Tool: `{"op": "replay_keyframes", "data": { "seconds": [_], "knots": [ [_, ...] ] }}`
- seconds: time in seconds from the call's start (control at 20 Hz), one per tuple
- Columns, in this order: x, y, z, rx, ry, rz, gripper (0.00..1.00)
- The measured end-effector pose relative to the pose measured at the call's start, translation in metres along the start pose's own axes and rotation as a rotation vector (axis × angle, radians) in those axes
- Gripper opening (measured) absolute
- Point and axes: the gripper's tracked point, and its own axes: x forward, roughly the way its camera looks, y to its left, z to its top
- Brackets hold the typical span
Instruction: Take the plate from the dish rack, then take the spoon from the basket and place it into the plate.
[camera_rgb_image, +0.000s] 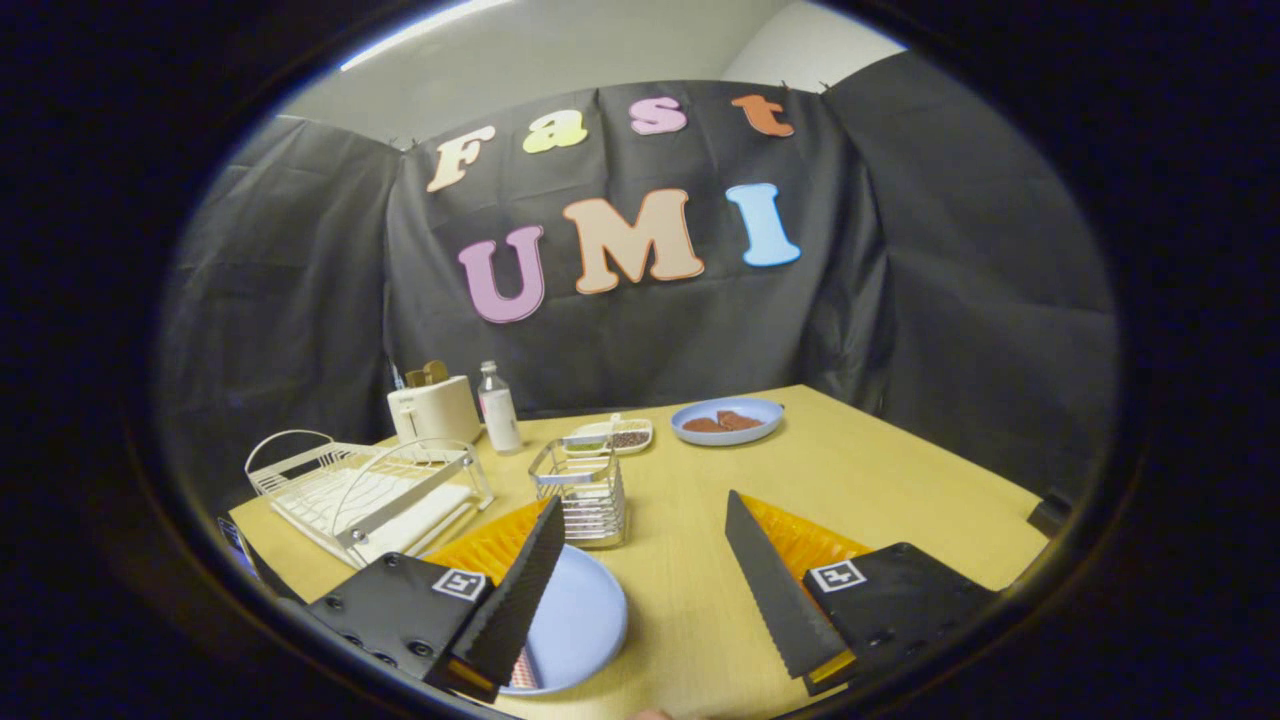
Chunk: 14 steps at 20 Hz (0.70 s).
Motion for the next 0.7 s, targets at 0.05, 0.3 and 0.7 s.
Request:
{"op": "replay_keyframes", "data": {
  "seconds": [0.05, 0.3, 0.7],
  "knots": [
    [-0.007, -0.005, 0.006, -0.007, -0.014, -0.008, 1.00],
    [-0.043, -0.018, 0.047, 0.007, -0.104, -0.007, 1.00],
    [-0.080, -0.005, 0.079, -0.059, -0.163, 0.014, 1.00]
  ]
}}
